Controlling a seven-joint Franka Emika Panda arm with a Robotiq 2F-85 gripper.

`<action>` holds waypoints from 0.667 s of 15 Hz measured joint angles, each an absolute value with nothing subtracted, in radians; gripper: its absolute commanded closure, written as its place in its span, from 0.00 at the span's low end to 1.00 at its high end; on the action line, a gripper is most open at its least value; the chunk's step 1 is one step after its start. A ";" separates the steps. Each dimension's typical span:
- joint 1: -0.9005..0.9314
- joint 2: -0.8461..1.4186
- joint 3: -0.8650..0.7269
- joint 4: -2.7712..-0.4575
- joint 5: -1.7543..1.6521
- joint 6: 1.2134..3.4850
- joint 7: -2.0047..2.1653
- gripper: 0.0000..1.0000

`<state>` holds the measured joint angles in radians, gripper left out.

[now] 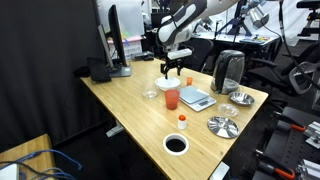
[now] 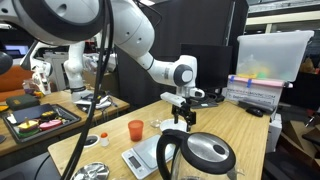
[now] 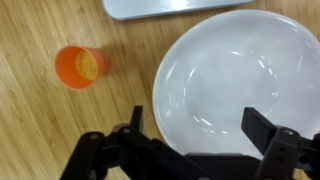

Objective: Put the white bowl on the scale, open the lid on the electric kettle

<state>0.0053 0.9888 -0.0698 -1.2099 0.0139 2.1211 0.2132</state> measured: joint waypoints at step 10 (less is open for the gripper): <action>0.001 1.104 -0.090 -1.070 0.013 2.047 0.238 0.43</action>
<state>0.0014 1.1041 -0.0899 -1.0697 0.0133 2.0473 0.2377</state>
